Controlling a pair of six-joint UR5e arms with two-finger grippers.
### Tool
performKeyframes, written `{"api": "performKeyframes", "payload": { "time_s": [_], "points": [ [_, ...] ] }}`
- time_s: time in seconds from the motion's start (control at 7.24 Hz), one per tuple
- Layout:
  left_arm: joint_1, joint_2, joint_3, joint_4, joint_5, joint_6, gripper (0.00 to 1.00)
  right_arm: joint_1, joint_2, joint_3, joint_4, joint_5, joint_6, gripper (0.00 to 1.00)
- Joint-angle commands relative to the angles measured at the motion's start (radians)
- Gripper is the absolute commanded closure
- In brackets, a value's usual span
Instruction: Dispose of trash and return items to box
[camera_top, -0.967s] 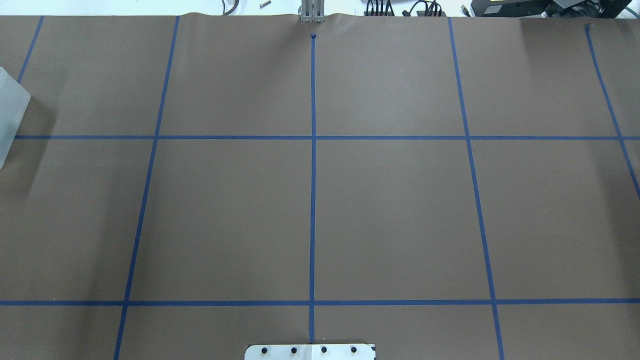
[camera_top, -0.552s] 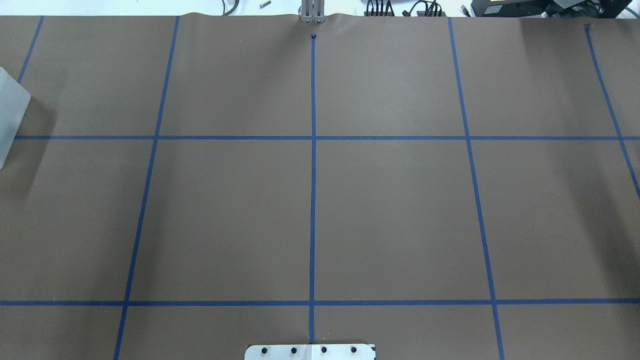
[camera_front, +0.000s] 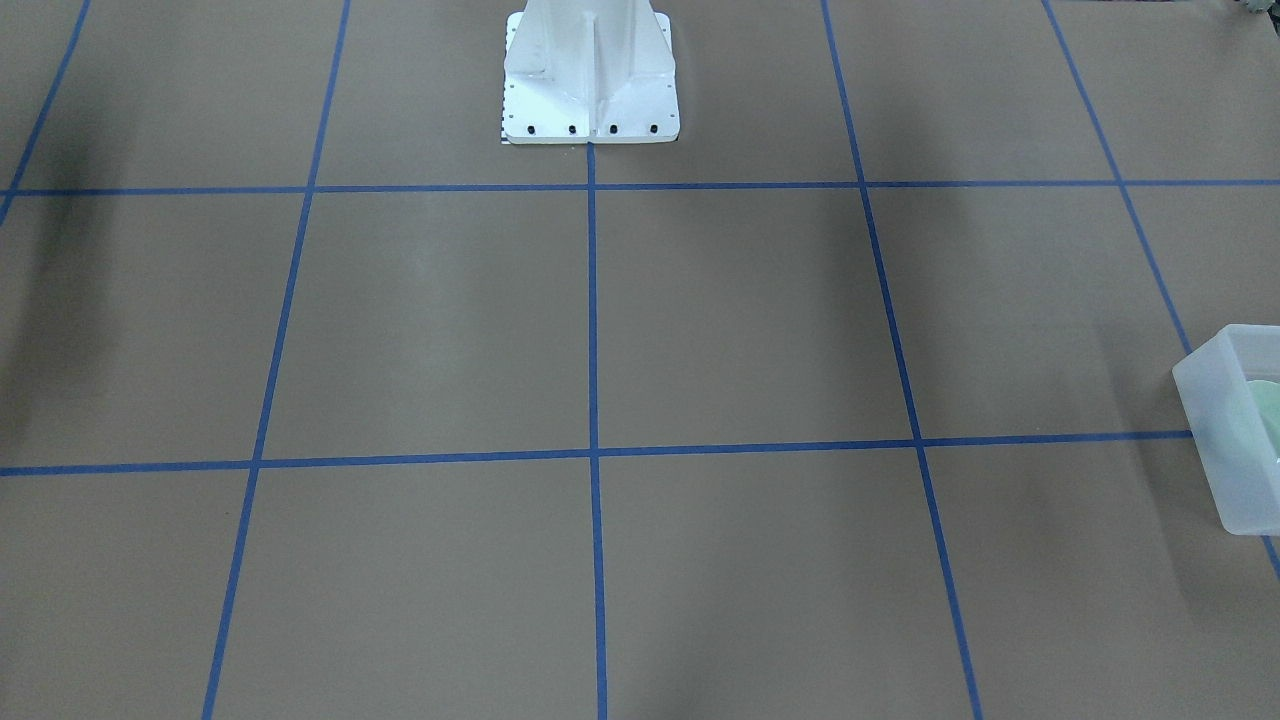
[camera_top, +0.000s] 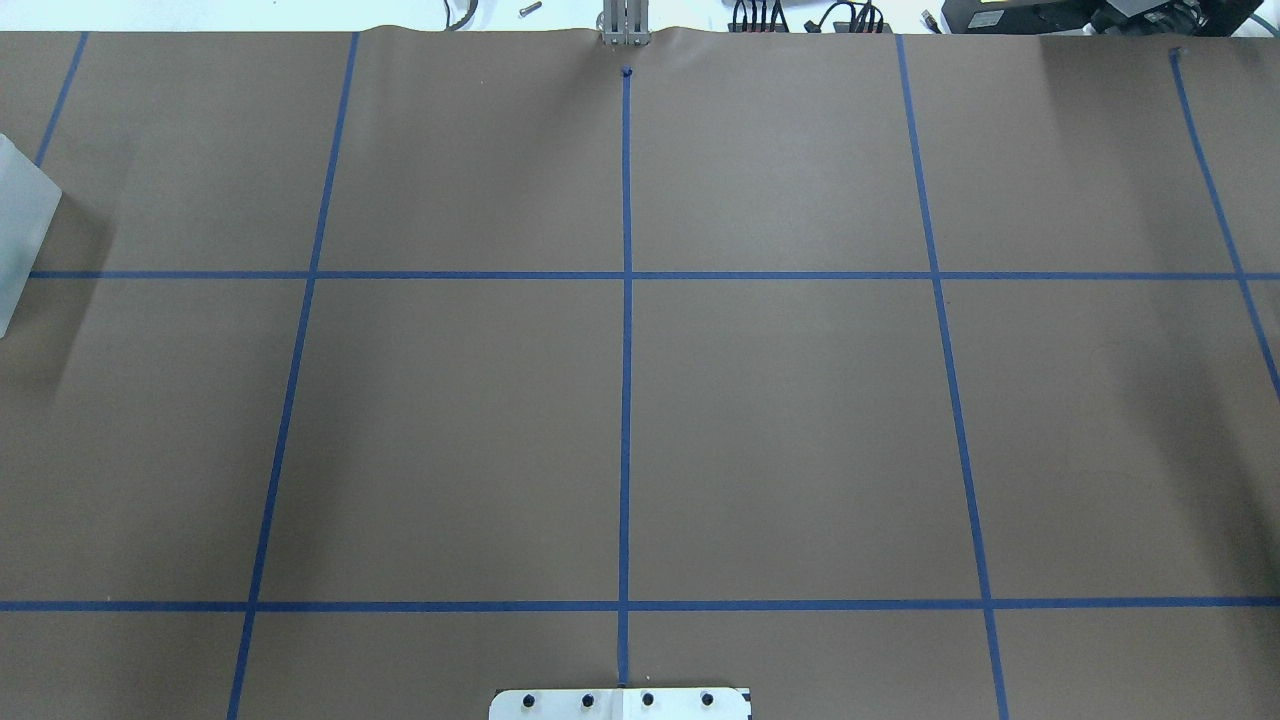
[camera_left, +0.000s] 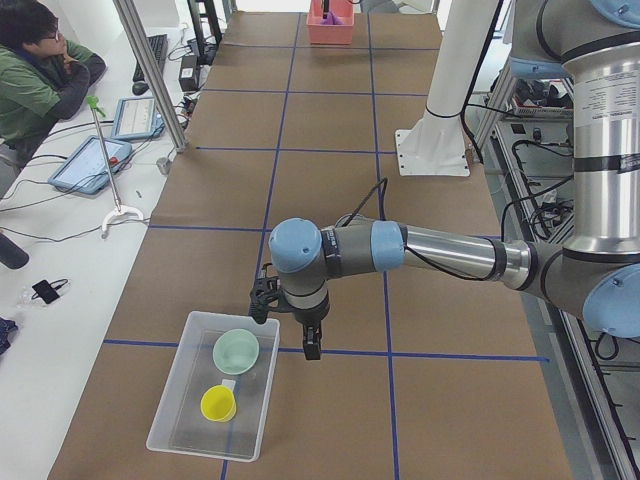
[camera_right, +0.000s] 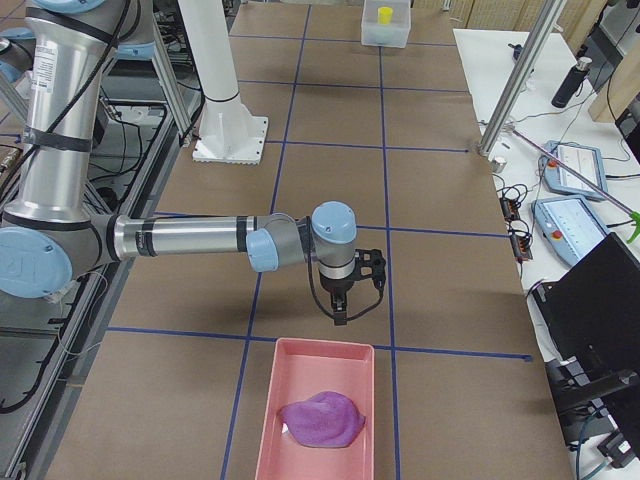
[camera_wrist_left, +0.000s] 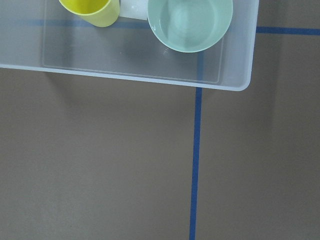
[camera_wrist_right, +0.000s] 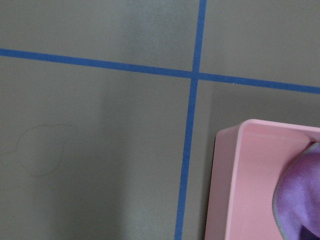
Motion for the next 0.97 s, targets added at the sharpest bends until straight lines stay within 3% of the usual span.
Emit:
{"api": "performKeyframes", "payload": {
  "time_s": [0.0, 0.28, 0.55, 0.83],
  "points": [
    [0.0, 0.001, -0.013, 0.001, -0.004, 0.001, 0.01, -0.001, -0.025, 0.008, -0.006, -0.024, -0.005, 0.0],
    [0.002, -0.001, -0.012, 0.001, -0.004, 0.001, 0.01, -0.013, -0.01, 0.043, -0.089, -0.018, -0.103, 0.0],
    [0.0, 0.001, -0.018, 0.001, -0.004, 0.001, 0.01, 0.026, 0.001, 0.196, -0.356, -0.019, -0.239, 0.0],
    [0.0, 0.005, -0.053, 0.0, -0.004, 0.003, 0.01, 0.028, -0.002, 0.218, -0.379, -0.016, -0.235, 0.0]
  ]
}}
